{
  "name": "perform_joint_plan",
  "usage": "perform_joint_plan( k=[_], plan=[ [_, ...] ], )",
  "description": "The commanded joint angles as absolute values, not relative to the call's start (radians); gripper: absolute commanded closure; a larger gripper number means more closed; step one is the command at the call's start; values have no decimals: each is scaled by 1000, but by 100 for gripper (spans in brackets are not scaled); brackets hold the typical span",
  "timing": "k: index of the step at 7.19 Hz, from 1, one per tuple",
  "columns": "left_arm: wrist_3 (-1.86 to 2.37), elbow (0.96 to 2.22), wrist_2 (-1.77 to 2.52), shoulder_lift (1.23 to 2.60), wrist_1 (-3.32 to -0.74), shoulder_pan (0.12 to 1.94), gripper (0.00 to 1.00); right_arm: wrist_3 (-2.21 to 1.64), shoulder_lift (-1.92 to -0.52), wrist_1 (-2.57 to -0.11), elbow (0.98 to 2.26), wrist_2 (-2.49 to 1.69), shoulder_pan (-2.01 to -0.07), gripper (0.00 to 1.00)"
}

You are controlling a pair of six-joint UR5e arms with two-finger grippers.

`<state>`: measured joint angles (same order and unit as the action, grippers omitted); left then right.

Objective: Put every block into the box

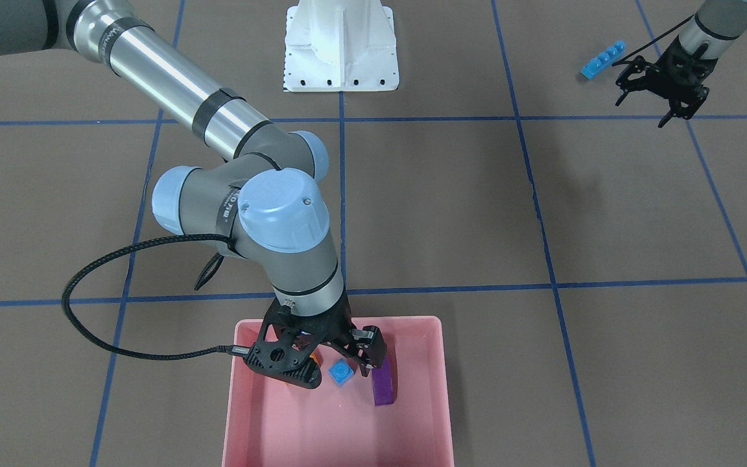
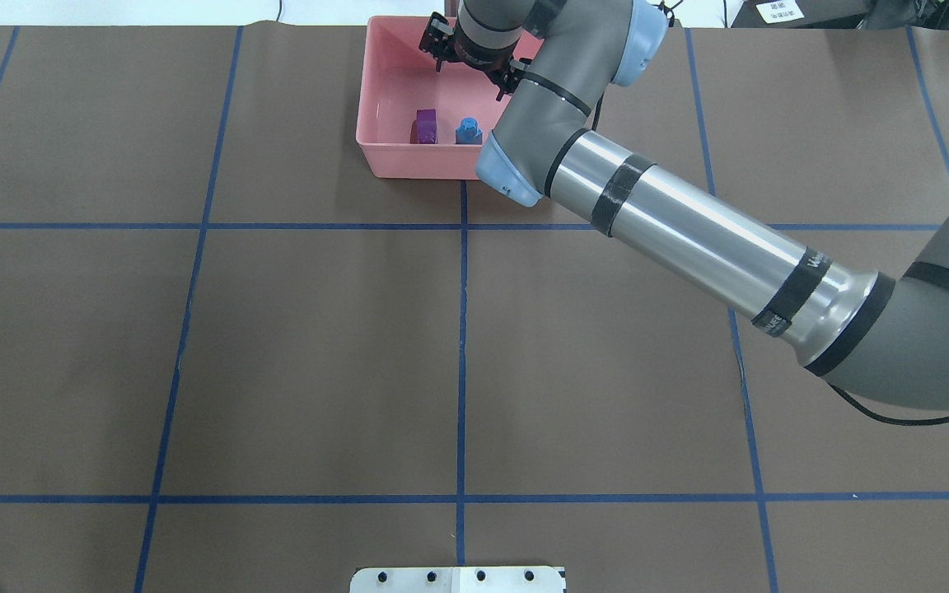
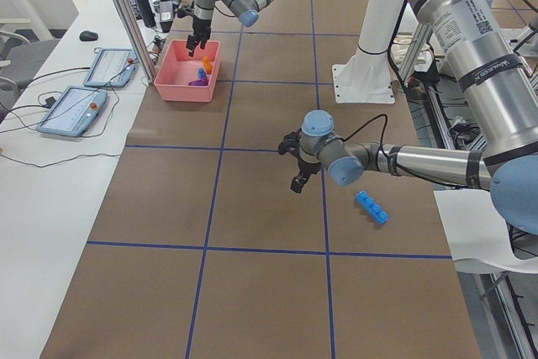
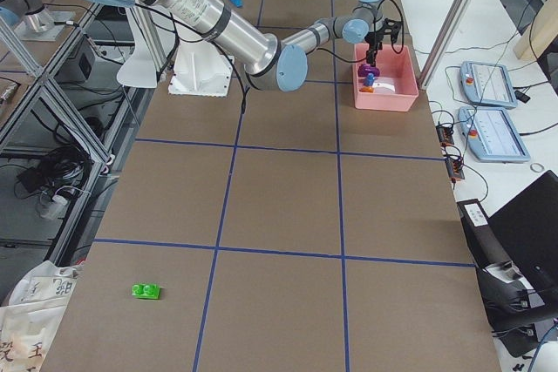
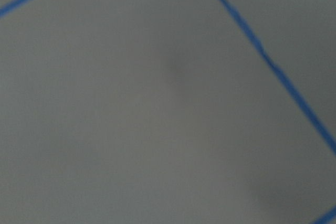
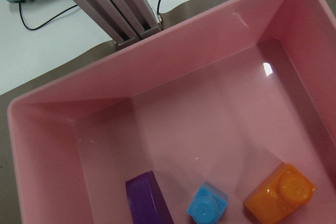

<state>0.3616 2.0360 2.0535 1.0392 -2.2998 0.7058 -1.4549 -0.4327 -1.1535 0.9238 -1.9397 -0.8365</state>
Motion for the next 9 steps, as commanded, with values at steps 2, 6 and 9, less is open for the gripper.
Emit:
perform_joint_plan(
  k=[2, 6, 9],
  plan=[
    [428, 2040, 2002, 991, -2330, 409, 1, -1352, -579, -1380, 1215, -2101, -960, 0],
    [498, 2040, 1927, 945, -2329, 166, 5, -1273, -635, -1450, 1285, -2140, -994, 0],
    [592, 2036, 1890, 919, -2327, 16, 4, -1259, -643, -1450, 1289, -2144, -1005, 0]
  ],
)
